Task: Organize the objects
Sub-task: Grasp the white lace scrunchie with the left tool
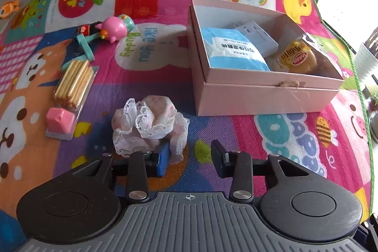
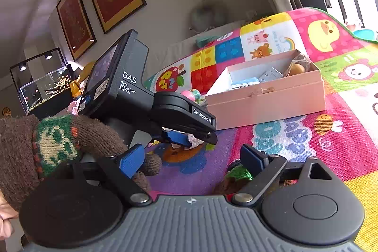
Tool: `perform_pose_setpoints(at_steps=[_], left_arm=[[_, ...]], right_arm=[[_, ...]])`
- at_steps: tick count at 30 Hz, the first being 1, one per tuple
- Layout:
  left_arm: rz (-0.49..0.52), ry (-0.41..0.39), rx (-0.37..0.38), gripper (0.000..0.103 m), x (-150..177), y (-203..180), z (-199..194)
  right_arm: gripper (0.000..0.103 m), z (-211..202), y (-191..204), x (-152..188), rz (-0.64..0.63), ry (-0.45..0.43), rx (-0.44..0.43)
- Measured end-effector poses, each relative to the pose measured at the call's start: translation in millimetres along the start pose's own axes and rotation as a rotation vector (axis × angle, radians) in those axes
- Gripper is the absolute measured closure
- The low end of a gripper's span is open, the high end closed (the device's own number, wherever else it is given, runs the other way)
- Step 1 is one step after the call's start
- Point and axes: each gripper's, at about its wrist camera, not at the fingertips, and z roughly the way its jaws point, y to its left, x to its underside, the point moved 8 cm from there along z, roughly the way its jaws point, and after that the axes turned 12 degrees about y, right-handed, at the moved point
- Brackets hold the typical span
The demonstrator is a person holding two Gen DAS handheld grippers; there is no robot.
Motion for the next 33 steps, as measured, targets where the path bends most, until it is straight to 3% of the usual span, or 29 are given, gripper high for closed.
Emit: perform_pose_setpoints(at_steps=[3, 7, 14, 17, 22, 26, 29, 33], left_arm=[[-0.021, -0.002, -0.006, 0.078, -1.8, 3.8, 0.6], [0.003, 0.005, -0.010, 0.085, 1.2, 5.3, -0.4], [0.047, 0.025, 0.028, 0.088, 30.1, 11.0, -14.5], [0.040, -0.020, 0.044, 0.088, 38.9, 19.9, -23.6], [-0.018, -0.170, 0.084, 0.088, 34.5, 47.6, -43.8], [-0.007, -0.229, 0.201, 0.088, 30.1, 58.8, -60.0], [0.029, -0.250, 0.283, 0.088, 32.4, 58.3, -68.8], [0.032, -0.292, 0.296, 0.088, 27.7, 66.7, -73.0]], right_arm=[[0.012, 0.1, -1.8, -0.9, 0.007, -0.002, 0.001], [0.011, 0.4, -3.2, -1.3, 0.011, -0.004, 0.001], [0.008, 1.3, -3.0, -1.0, 0.007, -0.002, 0.018], [0.004, 3.4, 2.1, -0.2, -0.025, 0.012, 0.014], [0.004, 13.8, 6.2, -5.7, -0.055, 0.058, 0.030], [0.004, -0.8, 7.4, -7.5, -0.151, 0.087, 0.070], [0.003, -24.7, 8.7, -3.3, -0.277, 0.136, 0.128], [0.000, -38.5, 8.5, 7.6, -0.375, 0.247, 0.234]])
